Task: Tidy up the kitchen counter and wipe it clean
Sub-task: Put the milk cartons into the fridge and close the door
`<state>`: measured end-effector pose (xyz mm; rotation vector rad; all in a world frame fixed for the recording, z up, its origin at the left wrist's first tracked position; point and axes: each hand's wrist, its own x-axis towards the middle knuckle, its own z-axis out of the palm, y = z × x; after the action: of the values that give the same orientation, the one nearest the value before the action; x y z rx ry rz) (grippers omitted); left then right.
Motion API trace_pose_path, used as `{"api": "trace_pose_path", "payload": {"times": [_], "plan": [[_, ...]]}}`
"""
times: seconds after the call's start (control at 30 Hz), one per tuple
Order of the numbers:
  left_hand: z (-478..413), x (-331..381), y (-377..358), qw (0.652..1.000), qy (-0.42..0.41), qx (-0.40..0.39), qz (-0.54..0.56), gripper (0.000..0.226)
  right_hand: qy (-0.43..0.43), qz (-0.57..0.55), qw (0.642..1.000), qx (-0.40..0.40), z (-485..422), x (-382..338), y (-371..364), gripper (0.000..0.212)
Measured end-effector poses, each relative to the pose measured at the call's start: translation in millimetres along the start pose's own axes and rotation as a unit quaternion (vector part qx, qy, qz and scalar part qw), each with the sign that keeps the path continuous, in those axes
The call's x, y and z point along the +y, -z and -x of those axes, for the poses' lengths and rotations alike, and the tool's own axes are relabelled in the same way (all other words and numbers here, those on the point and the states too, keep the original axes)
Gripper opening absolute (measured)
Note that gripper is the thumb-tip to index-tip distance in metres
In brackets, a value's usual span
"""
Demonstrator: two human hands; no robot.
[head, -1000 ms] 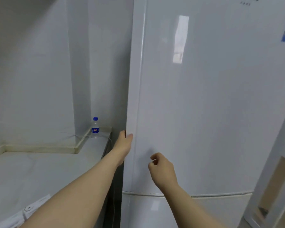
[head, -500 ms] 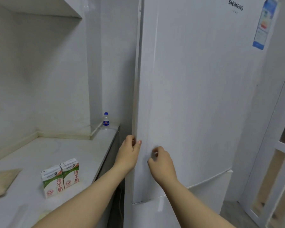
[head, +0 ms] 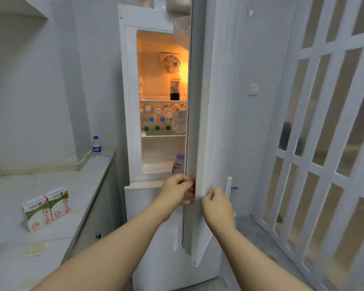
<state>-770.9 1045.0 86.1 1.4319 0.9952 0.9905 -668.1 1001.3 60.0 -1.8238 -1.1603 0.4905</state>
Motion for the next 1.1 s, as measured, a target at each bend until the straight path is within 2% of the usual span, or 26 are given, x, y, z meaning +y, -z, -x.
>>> {"api": "trace_pose_path", "payload": {"times": [0.13,0.27,0.47,0.8,1.1], "plan": [[15,2,-36,0.999,-0.012,-0.044,-0.016,0.023,-0.056,-0.037,0.998,0.020,21,20,24,0.023],[21,-10,-52,0.998,-0.015,-0.057,-0.028,0.025,-0.085,-0.039,0.994,0.049,47,35,32,0.021],[25,-28,-45,0.995,-0.007,-0.042,-0.092,0.026,-0.074,-0.005,0.997,-0.020,57,47,11,0.020],[-10,-52,54,0.981,0.011,0.069,-0.181,0.018,-0.027,0.011,0.994,-0.107,8,5,-66,0.015],[-81,-70,194,0.942,0.022,0.209,-0.262,0.017,0.065,0.032,0.977,-0.199,-76,-64,-202,0.010]]}}
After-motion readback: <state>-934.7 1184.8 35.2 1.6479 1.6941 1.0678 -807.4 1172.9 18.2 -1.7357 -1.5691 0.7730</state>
